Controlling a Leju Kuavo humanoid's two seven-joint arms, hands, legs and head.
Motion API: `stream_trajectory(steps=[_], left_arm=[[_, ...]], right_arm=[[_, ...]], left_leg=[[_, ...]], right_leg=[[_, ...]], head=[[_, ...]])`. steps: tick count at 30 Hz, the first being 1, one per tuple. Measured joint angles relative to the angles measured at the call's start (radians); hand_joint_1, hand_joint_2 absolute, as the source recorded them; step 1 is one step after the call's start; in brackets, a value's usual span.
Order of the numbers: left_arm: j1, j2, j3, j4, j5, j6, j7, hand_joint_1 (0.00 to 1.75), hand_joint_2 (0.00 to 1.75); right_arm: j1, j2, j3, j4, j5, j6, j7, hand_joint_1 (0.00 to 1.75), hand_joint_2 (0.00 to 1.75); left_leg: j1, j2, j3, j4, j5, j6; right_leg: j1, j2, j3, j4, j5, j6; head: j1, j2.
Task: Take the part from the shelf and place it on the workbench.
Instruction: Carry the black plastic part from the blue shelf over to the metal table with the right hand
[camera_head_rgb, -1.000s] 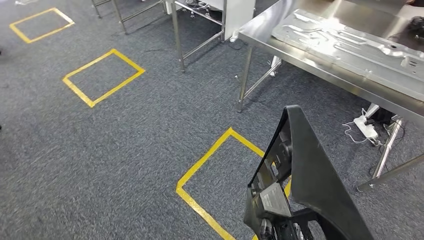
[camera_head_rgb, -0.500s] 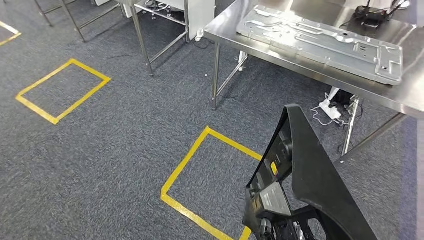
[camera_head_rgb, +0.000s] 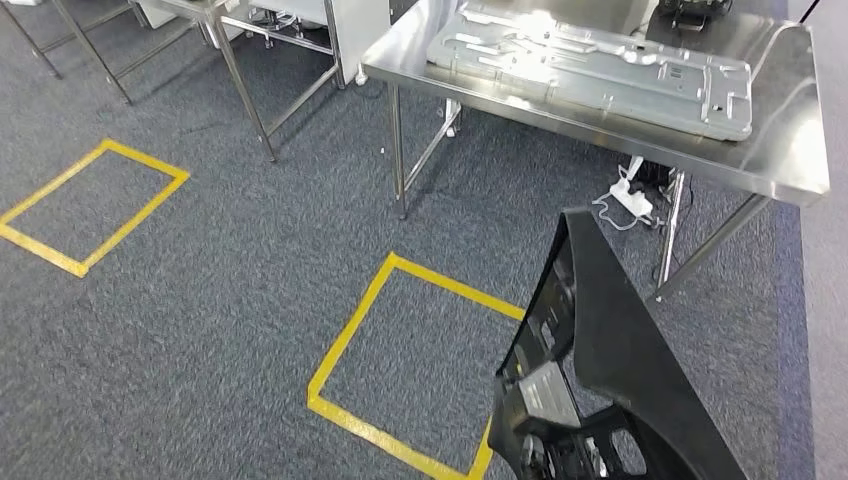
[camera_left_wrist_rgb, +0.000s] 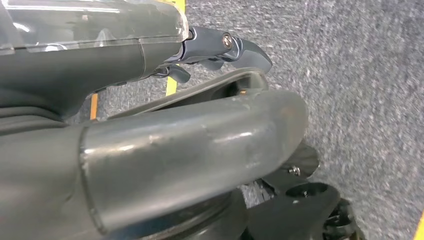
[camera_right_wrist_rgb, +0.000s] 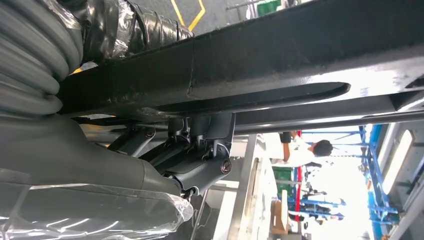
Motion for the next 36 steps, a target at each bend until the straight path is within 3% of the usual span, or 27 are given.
stream_trajectory(steps=[2,4,5,8,10,14,16,18,19,20,21,23,24,25,28,29,31,33,35,36], left_arm=[[0.002,0.0,0.0,0.0,0.0,0.0,0.0,0.0,0.0],[0.004,0.0,0.0,0.0,0.002,-0.002,0.0,0.0,0.0],[0.006,0.001,0.0,0.0,0.002,-0.004,0.0,0.0,0.0],[0.007,0.002,0.0,0.0,0.003,-0.01,0.0,0.0,0.0],[0.005,0.002,0.0,0.0,0.003,-0.012,-0.001,0.0,0.0],[0.007,0.003,0.001,0.0,0.001,-0.016,-0.001,0.0,0.0],[0.007,0.002,0.001,0.0,0.0,-0.017,-0.002,0.0,0.0],[0.007,0.002,0.001,0.0,-0.001,-0.019,-0.001,0.0,0.0],[0.008,0.002,0.001,0.0,-0.001,-0.02,0.0,0.0,0.0],[0.009,0.002,0.001,0.0,-0.002,-0.02,0.001,0.0,0.0],[0.011,0.002,0.001,0.0,-0.003,-0.02,0.002,0.0,0.0],[0.013,0.002,0.001,0.001,-0.006,-0.022,0.003,0.0,0.0],[0.013,0.001,0.001,0.001,-0.009,-0.024,0.004,0.0,0.0],[0.012,0.001,0.001,0.002,-0.012,-0.025,0.004,0.0,0.0],[0.004,0.002,0.001,0.002,-0.024,-0.03,0.004,0.0,0.0],[0.001,0.002,0.001,0.002,-0.029,-0.034,0.004,0.0,0.0],[-0.003,0.002,0.0,0.002,-0.037,-0.041,0.004,0.0,0.0],[-0.003,0.003,0.0,0.002,-0.043,-0.045,0.004,0.0,0.0],[0.002,0.003,-0.001,0.002,-0.051,-0.047,0.005,0.0,0.0],[0.004,0.004,-0.002,0.002,-0.055,-0.049,0.005,0.0,0.0]], right_arm=[[0.0,0.001,0.0,0.0,0.001,-0.001,0.001,1.75,1.75],[0.0,0.002,-0.001,0.001,0.002,-0.002,0.003,1.75,1.75],[0.0,0.002,-0.001,0.001,0.004,-0.004,0.004,1.75,1.75],[0.0,0.002,-0.001,0.002,0.009,-0.008,0.004,1.75,1.75],[-0.001,0.002,-0.001,0.002,0.014,-0.011,0.004,1.75,1.75],[-0.001,0.002,0.0,0.003,0.024,-0.03,0.004,1.75,1.75],[-0.004,0.002,0.0,0.004,0.026,-0.038,0.005,1.75,1.75],[-0.007,0.002,0.0,0.008,0.028,-0.042,0.005,1.75,1.75],[-0.008,0.002,0.0,0.011,0.029,-0.045,0.006,1.75,1.75],[-0.009,0.002,0.0,0.014,0.032,-0.049,0.007,1.75,1.75],[-0.009,0.002,0.0,0.016,0.036,-0.056,0.008,1.75,1.75],[-0.01,0.002,0.0,0.018,0.052,-0.079,0.013,1.75,1.75],[-0.012,0.001,0.0,0.018,0.067,-0.095,0.017,1.75,1.75],[-0.014,0.0,0.0,0.018,0.085,-0.116,0.025,1.75,1.75],[-0.031,-0.002,0.004,0.008,0.183,-0.216,0.079,1.75,1.75],[-0.045,-0.005,0.004,0.004,0.23,-0.258,0.11,1.75,1.75],[-0.081,-0.018,-0.001,0.0,0.32,-0.325,0.173,1.75,1.75],[-0.115,-0.036,-0.013,0.0,0.377,-0.359,0.217,1.75,1.75],[-0.139,-0.053,-0.033,0.002,0.422,-0.378,0.256,1.75,1.75],[-0.153,-0.063,-0.047,0.005,0.45,-0.386,0.279,1.75,1.75]], left_leg=[[0.001,-0.013,-0.061,0.128,-0.062,-0.005],[0.002,-0.015,-0.111,0.22,-0.081,-0.008],[0.002,-0.015,-0.111,0.213,-0.059,-0.008],[0.0,-0.019,-0.025,0.022,0.042,0.004],[-0.004,-0.022,0.009,-0.051,0.05,0.015],[-0.002,-0.022,0.034,-0.074,0.041,0.039],[0.0,-0.021,0.05,-0.078,0.035,0.046],[-0.001,-0.02,0.062,-0.078,0.023,0.048],[-0.001,-0.02,0.071,-0.078,0.014,0.048],[-0.001,-0.02,0.082,-0.078,0.005,0.047],[-0.001,-0.02,0.096,-0.078,-0.007,0.046],[-0.002,-0.019,0.126,-0.078,-0.032,0.041],[-0.002,-0.019,0.138,-0.079,-0.045,0.036],[-0.002,-0.018,0.147,-0.082,-0.056,0.028],[0.0,-0.015,0.169,-0.064,-0.052,0.005],[0.0,-0.016,0.16,-0.024,-0.039,0.001],[0.002,-0.018,0.09,0.094,-0.037,-0.002],[0.002,-0.019,-0.006,0.194,-0.091,-0.003],[0.002,-0.019,-0.076,0.213,-0.147,-0.001],[0.001,-0.019,-0.094,0.186,-0.14,0.001]], right_leg=[[0.002,0.002,0.001,-0.001,-0.002,-0.008],[0.004,0.009,0.003,0.0,-0.008,-0.012],[0.004,0.013,0.007,0.0,-0.012,-0.011],[0.006,0.022,0.024,0.004,-0.027,-0.001],[0.009,0.025,0.029,0.006,-0.035,0.011],[0.007,0.021,0.028,0.04,-0.04,0.034],[0.004,0.014,-0.022,0.127,-0.079,0.044],[0.003,0.012,-0.11,0.251,-0.121,0.049],[0.002,0.011,-0.147,0.288,-0.127,0.05],[0.001,0.011,-0.165,0.289,-0.115,0.049],[0.0,0.01,-0.166,0.254,-0.085,0.046],[0.003,0.006,-0.146,0.142,0.001,0.036],[0.008,0.003,-0.136,0.101,0.031,0.029],[0.014,0.001,-0.131,0.082,0.046,0.022],[0.019,0.006,-0.097,0.067,0.027,-0.004],[0.017,0.009,-0.076,0.056,0.019,-0.012],[0.014,0.013,-0.037,0.037,0.004,-0.023],[0.014,0.018,-0.008,0.031,-0.017,-0.027],[0.015,0.025,0.024,0.03,-0.044,-0.026],[0.015,0.027,0.043,0.03,-0.058,-0.025]], head=[[0.0,0.0],[0.0,0.0],[0.0,0.0],[0.0,0.0],[0.0,0.0],[0.0,0.0],[0.001,0.0],[0.0,0.0],[0.0,0.0],[0.0,0.0],[0.001,0.0],[0.0,0.0],[0.0,0.0],[-0.001,0.0],[-0.001,0.0],[-0.001,0.0],[-0.001,0.0],[-0.002,0.0],[-0.001,0.0],[-0.001,0.0]])
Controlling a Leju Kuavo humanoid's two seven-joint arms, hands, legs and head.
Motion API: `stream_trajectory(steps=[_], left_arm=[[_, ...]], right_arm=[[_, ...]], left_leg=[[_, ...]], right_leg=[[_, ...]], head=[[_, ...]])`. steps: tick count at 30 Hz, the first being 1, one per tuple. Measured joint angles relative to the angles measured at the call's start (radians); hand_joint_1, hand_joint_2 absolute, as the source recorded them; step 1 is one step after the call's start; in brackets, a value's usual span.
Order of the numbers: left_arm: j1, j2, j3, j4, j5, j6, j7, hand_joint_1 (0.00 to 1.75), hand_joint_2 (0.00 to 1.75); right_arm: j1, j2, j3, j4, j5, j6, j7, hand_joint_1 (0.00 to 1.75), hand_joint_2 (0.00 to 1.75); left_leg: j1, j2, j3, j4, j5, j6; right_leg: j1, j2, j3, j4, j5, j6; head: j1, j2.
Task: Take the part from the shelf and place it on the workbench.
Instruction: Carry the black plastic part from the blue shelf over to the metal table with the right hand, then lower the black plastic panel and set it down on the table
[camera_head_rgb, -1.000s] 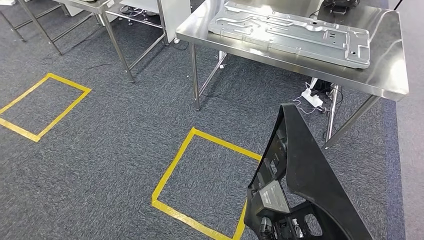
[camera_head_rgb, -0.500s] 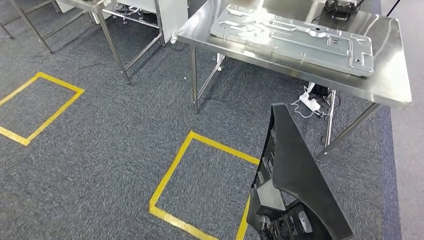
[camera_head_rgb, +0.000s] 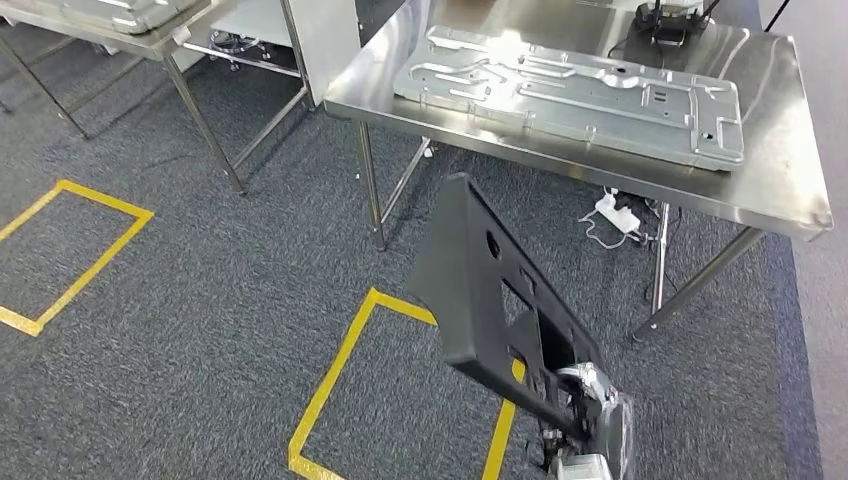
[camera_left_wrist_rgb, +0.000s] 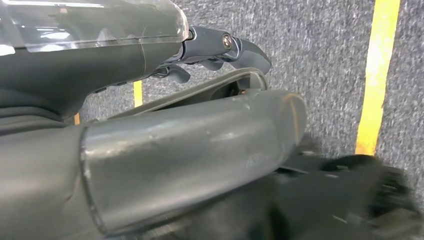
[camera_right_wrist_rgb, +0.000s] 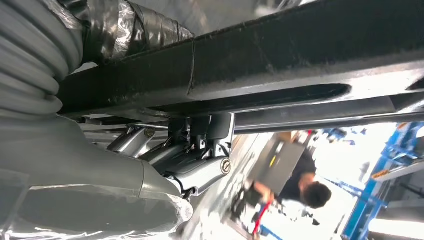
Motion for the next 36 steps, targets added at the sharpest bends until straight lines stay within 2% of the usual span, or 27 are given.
stream_trajectory(steps=[1,3,4,5,7,8,10,11,13,14,15,16,17,18,19,20,21,22,24,26,28,29,30,31,34,35,36], left_arm=[[0.002,0.001,-0.001,0.0,-0.005,-0.002,0.001,0.0,0.0],[0.005,0.006,-0.002,0.0,-0.015,-0.007,0.003,0.0,0.0],[0.004,0.007,-0.004,0.0,-0.02,-0.009,0.005,0.0,0.0],[0.003,0.009,-0.006,0.0,-0.024,-0.011,0.006,0.0,0.0],[0.001,0.009,-0.013,0.0,-0.03,-0.013,0.008,0.0,0.0],[0.002,0.009,-0.016,0.0,-0.033,-0.014,0.009,0.0,0.0],[0.002,0.01,-0.023,0.0,-0.039,-0.014,0.01,0.0,0.0],[0.001,0.01,-0.025,0.0,-0.041,-0.016,0.01,0.0,0.0],[0.0,0.009,-0.029,0.0,-0.047,-0.019,0.01,0.0,0.0],[0.001,0.009,-0.031,0.0,-0.049,-0.021,0.01,0.0,0.0],[0.002,0.009,-0.033,0.001,-0.05,-0.023,0.011,0.0,0.0],[0.004,0.009,-0.034,0.001,-0.052,-0.024,0.011,0.0,0.0],[0.005,0.009,-0.035,0.001,-0.053,-0.024,0.011,0.0,0.0],[0.005,0.009,-0.036,0.002,-0.053,-0.025,0.012,0.0,0.0],[0.004,0.009,-0.039,0.002,-0.054,-0.026,0.013,0.0,0.0],[0.002,0.009,-0.042,0.003,-0.055,-0.027,0.014,0.0,0.0],[-0.001,0.009,-0.045,0.004,-0.055,-0.028,0.015,0.0,0.0],[-0.004,0.009,-0.048,0.004,-0.056,-0.028,0.016,0.0,0.0],[-0.011,0.008,-0.051,0.004,-0.057,-0.028,0.017,0.0,0.0],[-0.018,0.008,-0.052,0.004,-0.057,-0.028,0.017,0.0,0.0],[-0.017,0.008,-0.052,0.004,-0.057,-0.029,0.018,0.0,0.0],[-0.014,0.008,-0.052,0.004,-0.058,-0.03,0.018,0.0,0.0],[-0.01,0.008,-0.052,0.004,-0.059,-0.031,0.019,0.0,0.0],[-0.007,0.008,-0.052,0.004,-0.06,-0.031,0.019,0.0,0.0],[-0.002,0.008,-0.052,0.004,-0.064,-0.033,0.02,0.0,0.0],[-0.003,0.008,-0.052,0.004,-0.064,-0.034,0.021,0.0,0.0],[-0.003,0.008,-0.052,0.005,-0.064,-0.036,0.021,0.0,0.0]], right_arm=[[-0.018,-0.013,-0.02,0.005,0.032,-0.005,0.024,1.75,1.75],[-0.061,-0.043,-0.071,0.02,0.1,-0.013,0.071,1.75,1.75],[-0.084,-0.059,-0.1,0.029,0.133,-0.016,0.093,1.75,1.75],[-0.104,-0.075,-0.129,0.038,0.161,-0.016,0.111,1.75,1.75],[-0.14,-0.104,-0.181,0.052,0.209,-0.014,0.141,1.75,1.75],[-0.155,-0.118,-0.202,0.059,0.232,-0.012,0.155,1.75,1.75],[-0.185,-0.145,-0.237,0.077,0.288,-0.006,0.189,1.75,1.75],[-0.199,-0.16,-0.253,0.09,0.321,-0.001,0.208,1.75,1.75],[-0.217,-0.189,-0.281,0.118,0.376,0.008,0.241,1.75,1.75],[-0.222,-0.202,-0.293,0.131,0.395,0.013,0.253,1.75,1.75],[-0.229,-0.214,-0.302,0.143,0.409,0.017,0.263,1.75,1.75],[-0.236,-0.225,-0.31,0.154,0.421,0.021,0.27,1.75,1.75],[-0.243,-0.235,-0.318,0.166,0.432,0.025,0.277,1.75,1.75],[-0.251,-0.246,-0.327,0.182,0.443,0.03,0.284,1.75,1.75],[-0.26,-0.257,-0.336,0.2,0.455,0.037,0.292,1.75,1.75],[-0.268,-0.269,-0.344,0.218,0.467,0.044,0.3,1.75,1.75],[-0.276,-0.28,-0.352,0.233,0.477,0.05,0.306,1.75,1.75],[-0.284,-0.29,-0.359,0.243,0.484,0.054,0.311,1.75,1.75],[-0.298,-0.305,-0.368,0.252,0.489,0.055,0.314,1.75,1.75],[-0.309,-0.312,-0.373,0.26,0.49,0.056,0.314,1.75,1.75],[-0.311,-0.315,-0.375,0.269,0.497,0.058,0.318,1.75,1.75],[-0.311,-0.316,-0.376,0.274,0.504,0.06,0.322,1.75,1.75],[-0.312,-0.317,-0.376,0.28,0.512,0.062,0.327,1.75,1.75],[-0.315,-0.319,-0.376,0.288,0.519,0.065,0.333,1.75,1.75],[-0.33,-0.324,-0.375,0.311,0.527,0.073,0.339,1.75,1.75],[-0.337,-0.325,-0.374,0.318,0.528,0.075,0.34,1.75,1.75],[-0.344,-0.327,-0.373,0.325,0.531,0.077,0.34,1.75,1.75]], left_leg=[[-0.002,0.0,-0.009,-0.046,0.04,0.004],[-0.01,-0.001,-0.016,-0.138,0.177,0.018],[-0.015,-0.001,-0.016,-0.164,0.226,0.024],[-0.019,-0.002,-0.015,-0.178,0.25,0.031],[-0.019,-0.004,0.002,-0.198,0.241,0.043],[-0.017,-0.005,0.018,-0.215,0.239,0.049],[-0.011,-0.006,0.058,-0.248,0.236,0.058],[-0.011,-0.006,0.079,-0.263,0.231,0.061],[-0.009,-0.009,0.12,-0.284,0.214,0.063],[-0.007,-0.011,0.141,-0.289,0.202,0.062],[-0.006,-0.012,0.164,-0.292,0.187,0.059],[-0.004,-0.013,0.185,-0.293,0.171,0.056],[-0.004,-0.013,0.205,-0.293,0.155,0.052],[-0.004,-0.013,0.225,-0.29,0.137,0.049],[-0.004,-0.012,0.24,-0.29,0.12,0.043],[-0.003,-0.012,0.253,-0.291,0.105,0.035],[-0.002,-0.012,0.264,-0.286,0.099,0.027],[-0.001,-0.012,0.269,-0.279,0.1,0.019],[0.002,-0.011,0.255,-0.216,0.117,0.011],[0.005,-0.011,0.184,-0.098,0.108,0.009],[0.005,-0.011,0.089,0.006,0.047,0.008],[0.004,-0.011,0.051,0.026,0.016,0.006],[0.004,-0.011,0.024,0.02,0.003,0.004],[0.004,-0.011,0.01,-0.014,0.019,0.004],[0.001,-0.009,0.004,-0.154,0.181,0.014],[-0.002,-0.009,0.008,-0.175,0.216,0.02],[-0.004,-0.01,0.011,-0.18,0.227,0.026]], right_leg=[[0.0,0.002,0.018,0.0,-0.015,0.002],[0.001,0.004,0.046,-0.001,-0.042,0.01],[0.0,0.005,0.053,-0.004,-0.051,0.016],[0.0,0.005,0.059,-0.008,-0.056,0.024],[-0.001,0.003,0.064,-0.008,-0.046,0.039],[-0.001,-0.001,0.057,0.014,-0.031,0.044],[-0.004,-0.008,0.002,0.105,-0.007,0.052],[-0.008,-0.011,-0.039,0.162,-0.012,0.056],[-0.015,-0.013,-0.121,0.236,-0.068,0.068],[-0.018,-0.014,-0.15,0.241,-0.099,0.074],[-0.022,-0.015,-0.167,0.221,-0.112,0.08],[-0.026,-0.017,-0.174,0.179,-0.098,0.085],[-0.029,-0.021,-0.174,0.123,-0.047,0.088],[-0.031,-0.026,-0.171,0.07,0.026,0.089],[-0.028,-0.03,-0.166,0.034,0.083,0.085],[-0.024,-0.032,-0.162,0.015,0.125,0.077],[-0.018,-0.031,-0.155,0.013,0.135,0.067],[-0.015,-0.027,-0.142,0.013,0.121,0.055],[-0.016,-0.022,-0.116,0.003,0.106,0.036],[-0.017,-0.02,-0.088,-0.004,0.088,0.023],[-0.016,-0.018,-0.063,-0.006,0.064,0.017],[-0.015,-0.016,-0.049,-0.006,0.052,0.017],[-0.016,-0.014,-0.034,-0.006,0.039,0.019],[-0.016,-0.012,-0.018,-0.006,0.026,0.022],[-0.016,-0.008,0.026,-0.004,-0.013,0.037],[-0.014,-0.007,0.035,-0.005,-0.025,0.044],[-0.013,-0.006,0.042,-0.003,-0.029,0.053]], head=[[0.0,0.0],[0.0,0.0],[0.0,0.0],[0.0,0.0],[-0.002,0.0],[-0.001,0.0],[-0.001,0.0],[0.0,0.0],[0.0,0.0],[0.0,0.0],[0.0,0.0],[0.0,0.0],[0.0,0.0],[0.0,0.0],[0.0,0.0],[0.0,0.0],[0.0,0.0],[0.0,0.0],[0.0,0.0],[-0.001,0.0],[-0.001,0.0],[-0.001,0.0],[-0.001,0.0],[-0.001,0.0],[-0.001,0.0],[-0.001,0.0],[-0.001,0.0]])
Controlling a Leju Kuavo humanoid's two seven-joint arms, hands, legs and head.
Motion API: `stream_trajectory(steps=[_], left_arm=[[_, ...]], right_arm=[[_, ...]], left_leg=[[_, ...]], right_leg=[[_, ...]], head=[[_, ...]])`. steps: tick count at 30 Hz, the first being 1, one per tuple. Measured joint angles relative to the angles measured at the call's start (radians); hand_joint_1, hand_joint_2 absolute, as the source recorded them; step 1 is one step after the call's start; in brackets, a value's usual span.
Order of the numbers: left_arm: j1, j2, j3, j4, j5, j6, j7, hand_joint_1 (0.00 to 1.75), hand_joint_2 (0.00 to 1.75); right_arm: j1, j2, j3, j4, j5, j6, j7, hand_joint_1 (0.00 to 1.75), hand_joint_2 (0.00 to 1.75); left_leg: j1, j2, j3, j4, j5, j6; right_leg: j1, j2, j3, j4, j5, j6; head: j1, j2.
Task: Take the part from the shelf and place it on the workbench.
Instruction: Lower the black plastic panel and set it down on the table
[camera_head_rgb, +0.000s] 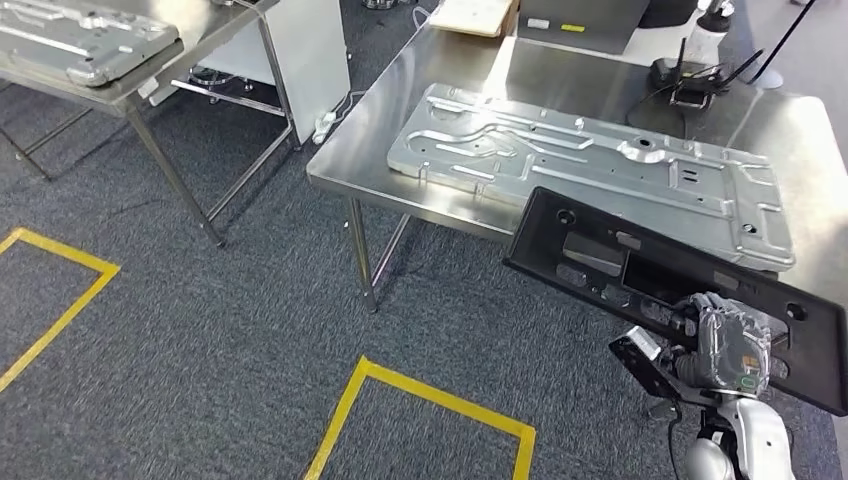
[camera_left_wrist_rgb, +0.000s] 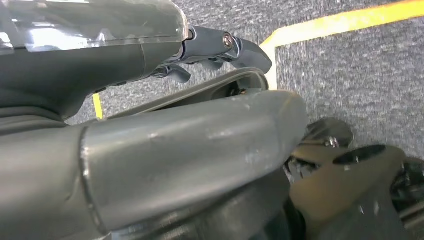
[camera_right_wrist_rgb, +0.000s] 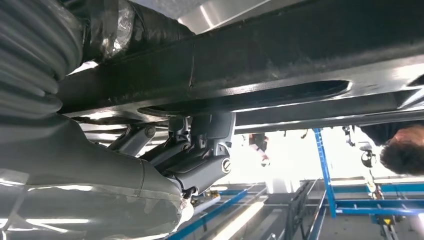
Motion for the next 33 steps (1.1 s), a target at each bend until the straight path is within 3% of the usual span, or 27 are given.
stream_trajectory(steps=[2,4,6,8,9,10,11,13,14,15,17,19,21,23,25,26,27,29,30,31,33], left_arm=[[-0.003,0.0,0.0,0.0,0.0,-0.003,0.001,0.0,0.0],[-0.004,0.0,0.0,0.0,-0.001,-0.004,0.001,0.0,0.0],[-0.007,0.0,0.0,0.0,-0.001,-0.004,0.001,0.0,0.0],[-0.007,0.0,0.0,0.0,-0.002,-0.004,0.001,0.0,0.0],[-0.006,0.0,0.0,0.0,-0.002,-0.004,0.001,0.0,0.0],[-0.004,0.0,0.0,0.0,-0.002,-0.004,0.001,0.0,0.0],[-0.002,-0.001,0.0,0.0,-0.003,-0.005,0.002,0.0,0.0],[0.001,-0.003,0.0,0.003,-0.004,-0.007,0.003,0.0,0.0],[0.001,-0.005,-0.001,0.004,-0.004,-0.008,0.003,0.0,0.0],[0.0,-0.005,-0.001,0.006,-0.006,-0.01,0.004,0.0,0.0],[-0.007,-0.005,-0.002,0.007,-0.008,-0.01,0.005,0.0,0.0],[-0.013,-0.004,-0.005,0.007,-0.009,-0.011,0.005,0.0,0.0],[-0.017,-0.004,-0.007,0.007,-0.01,-0.011,0.005,0.0,0.0],[-0.016,-0.004,-0.007,0.007,-0.01,-0.011,0.007,0.0,0.0],[-0.012,-0.003,-0.007,0.007,-0.01,-0.012,0.009,0.0,0.0],[-0.009,-0.002,-0.007,0.007,-0.01,-0.012,0.01,0.0,0.0],[-0.007,-0.001,-0.007,0.007,-0.01,-0.012,0.01,0.0,0.0],[-0.002,0.001,-0.007,0.007,-0.01,-0.012,0.011,0.0,0.0],[-0.001,0.002,-0.007,0.007,-0.01,-0.012,0.011,0.0,0.0],[-0.001,0.003,-0.007,0.007,-0.01,-0.012,0.012,0.0,0.0],[-0.003,0.004,-0.008,0.007,-0.011,-0.012,0.013,0.0,0.0]], right_arm=[[-0.014,-0.005,0.002,0.012,0.008,0.001,0.002,1.75,1.75],[-0.026,-0.008,0.004,0.022,0.014,0.001,0.004,1.75,1.75],[-0.035,-0.01,0.005,0.032,0.018,0.001,0.005,1.75,1.75],[-0.039,-0.011,0.008,0.042,0.025,0.001,0.007,1.75,1.75],[-0.039,-0.011,0.01,0.046,0.027,0.001,0.008,1.75,1.75],[-0.04,-0.011,0.011,0.05,0.029,0.001,0.01,1.75,1.75],[-0.04,-0.011,0.012,0.054,0.029,0.002,0.01,1.75,1.75],[-0.041,-0.011,0.015,0.062,0.031,0.002,0.012,1.75,1.75],[-0.042,-0.012,0.017,0.066,0.032,0.003,0.013,1.75,1.75],[-0.045,-0.014,0.02,0.07,0.034,0.004,0.014,1.75,1.75],[-0.057,-0.02,0.023,0.074,0.038,0.005,0.014,1.75,1.75],[-0.073,-0.025,0.025,0.078,0.041,0.005,0.016,1.75,1.75],[-0.084,-0.026,0.027,0.084,0.044,0.006,0.017,1.75,1.75],[-0.09,-0.027,0.032,0.093,0.047,0.01,0.017,1.75,1.75],[-0.092,-0.027,0.035,0.102,0.048,0.013,0.018,1.75,1.75],[-0.093,-0.027,0.036,0.107,0.049,0.014,0.019,1.75,1.75],[-0.094,-0.027,0.037,0.111,0.049,0.015,0.019,1.75,1.75],[-0.099,-0.027,0.041,0.119,0.05,0.016,0.019,1.75,1.75],[-0.101,-0.027,0.044,0.122,0.05,0.016,0.019,1.75,1.75],[-0.104,-0.027,0.046,0.125,0.05,0.017,0.02,1.75,1.75],[-0.107,-0.028,0.05,0.127,0.052,0.017,0.021,1.75,1.75]], left_leg=[[0.0,-0.003,0.021,-0.011,-0.005,0.015],[0.001,-0.004,0.048,-0.025,-0.01,0.029],[0.0,-0.004,0.07,-0.037,-0.02,0.037],[-0.003,-0.007,0.093,-0.047,-0.034,0.039],[-0.004,-0.009,0.107,-0.05,-0.044,0.038],[-0.007,-0.011,0.123,-0.052,-0.056,0.038],[-0.009,-0.012,0.139,-0.053,-0.069,0.038],[-0.011,-0.012,0.164,-0.056,-0.095,0.036],[-0.009,-0.013,0.172,-0.061,-0.106,0.031],[-0.008,-0.014,0.182,-0.064,-0.112,0.026],[-0.008,-0.014,0.197,-0.058,-0.104,0.012],[-0.01,-0.01,0.171,0.019,-0.074,0.003],[-0.008,-0.007,0.088,0.149,-0.073,-0.003],[-0.007,-0.005,0.001,0.228,-0.142,-0.01],[-0.006,-0.004,-0.051,0.211,-0.207,-0.015],[-0.006,-0.004,-0.062,0.17,-0.199,-0.014],[-0.007,-0.004,-0.068,0.114,-0.144,-0.01],[-0.013,-0.005,-0.072,0.015,0.016,0.0],[-0.016,-0.005,-0.071,-0.011,0.072,0.005],[-0.018,-0.006,-0.067,-0.022,0.091,0.009],[-0.017,-0.006,-0.043,-0.039,0.078,0.018]], right_leg=[[-0.002,-0.001,0.005,0.015,0.004,0.014],[-0.005,-0.005,-0.023,0.078,0.012,0.023],[-0.006,-0.009,-0.1,0.182,-0.011,0.028],[-0.005,-0.01,-0.184,0.255,-0.063,0.03],[-0.005,-0.011,-0.212,0.257,-0.076,0.029],[-0.004,-0.011,-0.226,0.229,-0.067,0.025],[-0.002,-0.011,-0.23,0.18,-0.028,0.019],[0.008,-0.012,-0.23,0.075,0.108,0.0],[0.014,-0.013,-0.227,0.043,0.156,-0.008],[0.02,-0.014,-0.224,0.026,0.181,-0.015],[0.022,-0.012,-0.199,0.009,0.163,-0.025],[0.015,-0.01,-0.16,-0.009,0.147,-0.036],[0.009,-0.011,-0.122,-0.021,0.126,-0.042],[0.006,-0.01,-0.087,-0.023,0.097,-0.042],[0.004,-0.008,-0.046,-0.023,0.063,-0.038],[0.004,-0.007,-0.024,-0.023,0.046,-0.036],[0.004,-0.007,-0.006,-0.024,0.028,-0.033],[0.006,-0.005,0.022,-0.022,-0.004,-0.023],[0.007,-0.003,0.029,-0.027,-0.015,-0.016],[0.007,-0.001,0.035,-0.026,-0.017,-0.01],[0.004,-0.001,0.028,0.002,0.005,0.002]], head=[[0.001,0.0],[0.001,0.0],[0.002,0.0],[0.002,0.0],[0.002,0.0],[0.002,0.0],[0.002,0.0],[0.002,0.0],[0.001,0.0],[0.001,0.0],[0.002,0.0],[0.002,0.0],[0.0,0.0],[0.0,0.0],[0.0,0.0],[0.0,0.0],[0.0,0.0],[0.001,0.0],[0.001,0.0],[0.001,0.0],[0.002,0.0]])
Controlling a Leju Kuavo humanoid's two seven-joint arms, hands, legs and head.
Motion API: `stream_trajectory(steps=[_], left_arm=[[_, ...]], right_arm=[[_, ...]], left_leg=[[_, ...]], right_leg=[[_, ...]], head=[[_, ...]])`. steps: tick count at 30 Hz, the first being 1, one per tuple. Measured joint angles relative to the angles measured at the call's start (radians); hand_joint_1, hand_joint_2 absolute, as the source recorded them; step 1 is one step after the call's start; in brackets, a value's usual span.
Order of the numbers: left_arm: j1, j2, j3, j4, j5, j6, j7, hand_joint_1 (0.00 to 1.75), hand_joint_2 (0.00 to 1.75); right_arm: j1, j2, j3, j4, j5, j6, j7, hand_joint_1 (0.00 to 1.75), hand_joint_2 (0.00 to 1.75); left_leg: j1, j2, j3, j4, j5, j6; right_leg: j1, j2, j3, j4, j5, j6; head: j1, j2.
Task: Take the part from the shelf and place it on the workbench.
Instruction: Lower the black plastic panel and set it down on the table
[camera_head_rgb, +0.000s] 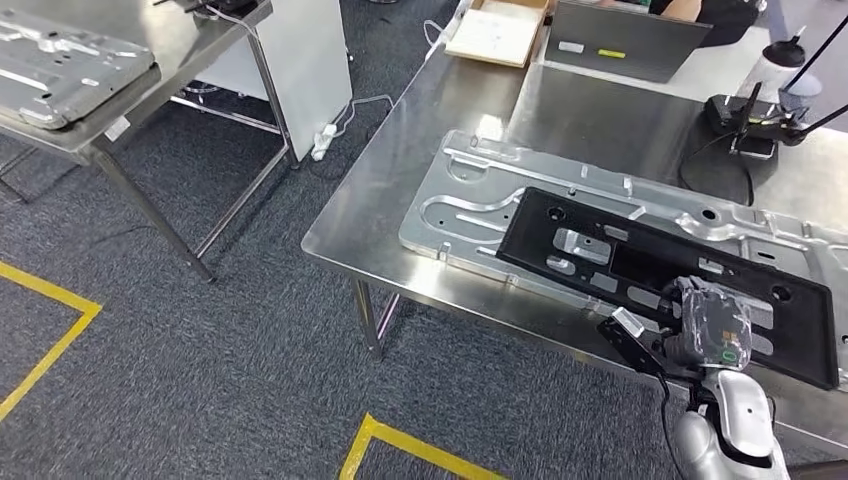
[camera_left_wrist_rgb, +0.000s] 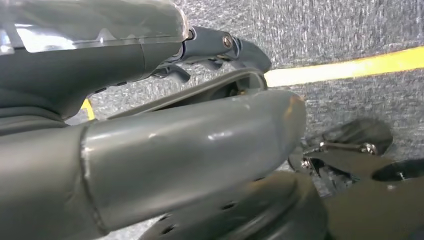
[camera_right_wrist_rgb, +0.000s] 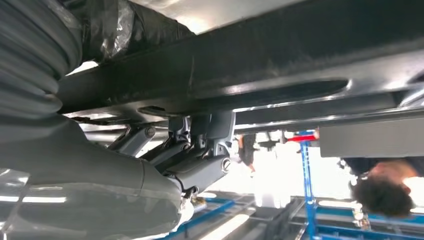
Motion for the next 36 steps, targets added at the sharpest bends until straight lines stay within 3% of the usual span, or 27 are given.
stream_trajectory(steps=[2,3,4,5,7,8,9,11,12,13,14,16,17,20,21,22,23,25,27,29,32,35,36], left_arm=[[0.0,0.0,-0.001,0.0,0.0,0.0,0.0,0.0,0.0],[-0.001,0.0,-0.001,0.0,0.0,0.0,0.0,0.0,0.0],[-0.002,0.0,-0.002,0.0,0.0,0.0,0.0,0.0,0.0],[-0.002,0.0,-0.002,0.0,0.0,0.0,0.0,0.0,0.0],[-0.002,0.0,-0.004,0.0,0.0,0.0,0.0,0.0,0.0],[-0.001,0.0,-0.005,0.0,0.0,0.0,0.0,0.0,0.0],[0.0,0.0,-0.006,0.0,0.0,0.001,0.0,0.0,0.0],[0.002,0.0,-0.007,0.0,-0.001,0.002,0.0,0.0,0.0],[0.001,0.001,-0.007,0.001,-0.001,0.003,0.0,0.0,0.0],[-0.001,0.001,-0.008,0.001,-0.001,0.004,0.0,0.0,0.0],[-0.004,0.002,-0.008,0.001,-0.001,0.004,0.0,0.0,0.0],[-0.008,0.002,-0.008,0.001,-0.001,0.005,-0.001,0.0,0.0],[-0.01,0.002,-0.008,0.001,-0.001,0.005,-0.001,0.0,0.0],[-0.012,0.002,-0.008,0.001,-0.001,0.005,-0.002,0.0,0.0],[-0.012,0.002,-0.008,0.001,-0.001,0.005,-0.002,0.0,0.0],[-0.01,0.002,-0.008,0.001,-0.001,0.005,-0.002,0.0,0.44],[-0.009,0.002,-0.008,0.001,0.0,0.005,-0.002,0.0,0.87],[-0.007,0.003,-0.008,0.001,0.003,0.005,-0.007,0.0,1.75],[-0.009,0.007,-0.008,0.001,0.008,0.008,-0.015,0.0,1.75],[-0.01,0.01,-0.008,0.001,0.01,0.012,-0.023,0.0,1.75],[-0.008,0.009,-0.008,0.001,0.011,0.015,-0.027,0.0,1.75],[-0.011,0.008,-0.007,0.001,0.011,0.017,-0.028,0.0,1.75],[-0.012,0.008,-0.007,0.001,0.011,0.017,-0.028,0.0,1.31]], right_arm=[[-0.004,-0.001,0.003,0.002,0.002,0.0,0.001,1.75,1.75],[-0.005,-0.002,0.004,0.003,0.002,0.0,0.003,1.75,1.75],[-0.005,-0.002,0.005,0.005,0.002,0.0,0.004,1.75,1.75],[-0.004,-0.002,0.006,0.007,0.002,0.0,0.005,1.75,1.75],[-0.001,-0.002,0.007,0.011,0.003,0.0,0.007,1.75,1.75],[0.0,-0.002,0.007,0.013,0.003,0.0,0.008,1.75,1.75],[0.002,-0.002,0.007,0.015,0.003,0.0,0.009,1.75,1.75],[0.008,-0.002,0.007,0.019,0.002,0.0,0.011,1.75,1.75],[0.012,-0.002,0.008,0.021,0.002,0.0,0.011,1.75,1.75],[0.015,-0.002,0.008,0.021,0.002,0.0,0.012,1.75,1.75],[0.015,-0.002,0.009,0.021,0.002,0.0,0.012,1.75,1.75],[0.014,-0.002,0.009,0.019,0.001,-0.001,0.014,1.75,1.75],[0.013,-0.002,0.009,0.019,0.001,-0.001,0.014,1.75,1.75],[0.013,-0.001,0.009,0.018,0.001,-0.001,0.014,1.75,1.75],[0.014,-0.001,0.009,0.018,0.001,-0.001,0.014,1.75,1.75],[0.014,-0.001,0.009,0.018,0.001,-0.001,0.014,1.31,1.75],[0.014,-0.001,0.009,0.018,0.001,-0.001,0.014,0.87,1.75],[0.015,-0.001,0.009,0.018,0.0,-0.002,0.014,0.0,1.75],[0.017,0.0,0.009,0.019,-0.003,-0.003,0.014,0.0,1.75],[0.022,0.001,0.009,0.018,-0.007,-0.005,0.015,0.0,1.75],[0.028,-0.001,0.009,0.012,-0.007,-0.01,0.014,0.0,1.75],[0.029,-0.004,0.006,0.011,-0.008,-0.013,0.014,0.0,1.75],[0.031,-0.005,0.006,0.011,-0.008,-0.014,0.014,0.0,1.31]], left_leg=[[0.004,-0.001,0.037,-0.026,-0.012,0.01],[0.006,-0.001,0.057,-0.036,-0.02,0.013],[0.007,-0.001,0.077,-0.044,-0.03,0.015],[0.008,-0.002,0.097,-0.05,-0.041,0.015],[0.009,-0.005,0.141,-0.056,-0.069,0.013],[0.009,-0.006,0.163,-0.057,-0.085,0.011],[0.009,-0.007,0.182,-0.057,-0.102,0.007],[0.008,-0.009,0.214,-0.051,-0.136,-0.003],[0.007,-0.011,0.222,-0.049,-0.152,-0.01],[0.007,-0.012,0.23,-0.044,-0.162,-0.017],[0.007,-0.013,0.234,-0.041,-0.168,-0.023],[0.009,-0.008,0.227,-0.008,-0.167,-0.032],[0.009,-0.005,0.206,0.031,-0.171,-0.036],[0.01,0.0,0.093,0.204,-0.244,-0.044],[0.01,0.001,0.061,0.237,-0.264,-0.044],[0.009,0.001,0.043,0.24,-0.261,-0.042],[0.008,0.001,0.039,0.211,-0.232,-0.037],[0.0,0.003,0.065,0.088,-0.13,-0.016],[-0.01,0.006,0.088,-0.006,-0.075,0.003],[-0.017,0.007,0.092,-0.027,-0.069,0.012],[-0.006,0.01,0.113,-0.059,-0.049,0.018],[0.004,0.011,0.123,-0.072,-0.046,0.016],[0.007,0.011,0.123,-0.07,-0.048,0.014]], right_leg=[[-0.002,-0.004,-0.057,0.103,0.038,0.009],[-0.004,-0.007,-0.101,0.163,0.038,0.013],[-0.006,-0.008,-0.145,0.212,0.015,0.018],[-0.008,-0.009,-0.184,0.239,-0.027,0.022],[-0.014,-0.011,-0.233,0.23,-0.107,0.028],[-0.016,-0.013,-0.244,0.195,-0.11,0.029],[-0.018,-0.014,-0.248,0.145,-0.069,0.029],[-0.017,-0.018,-0.255,0.041,0.097,0.023],[-0.013,-0.019,-0.256,0.015,0.162,0.015],[-0.01,-0.019,-0.257,0.005,0.195,0.006],[-0.007,-0.018,-0.253,0.009,0.189,-0.004],[-0.008,-0.016,-0.238,0.005,0.179,-0.02],[-0.008,-0.016,-0.23,0.003,0.174,-0.027],[-0.003,-0.016,-0.21,-0.001,0.153,-0.043],[-0.001,-0.015,-0.203,-0.001,0.146,-0.045],[0.002,-0.014,-0.195,0.0,0.139,-0.047],[0.006,-0.013,-0.185,0.0,0.133,-0.048],[0.01,-0.011,-0.167,-0.001,0.12,-0.048],[0.009,-0.012,-0.161,-0.003,0.114,-0.044],[0.004,-0.012,-0.162,-0.006,0.113,-0.033],[0.003,-0.013,-0.165,0.013,0.092,-0.017],[-0.007,-0.013,-0.238,0.167,0.012,0.002],[-0.012,-0.014,-0.266,0.218,-0.004,0.009]], head=[[0.001,0.0],[0.001,0.0],[0.001,0.0],[0.001,0.0],[0.001,0.0],[0.001,0.0],[0.001,0.0],[0.002,0.0],[0.001,0.0],[0.001,0.0],[0.001,0.0],[0.001,0.0],[0.001,0.0],[0.001,0.0],[0.0,0.0],[0.001,0.0],[0.001,0.0],[0.001,0.0],[0.001,0.0],[0.0,0.0],[0.0,0.0],[0.002,0.0],[0.002,0.0]])
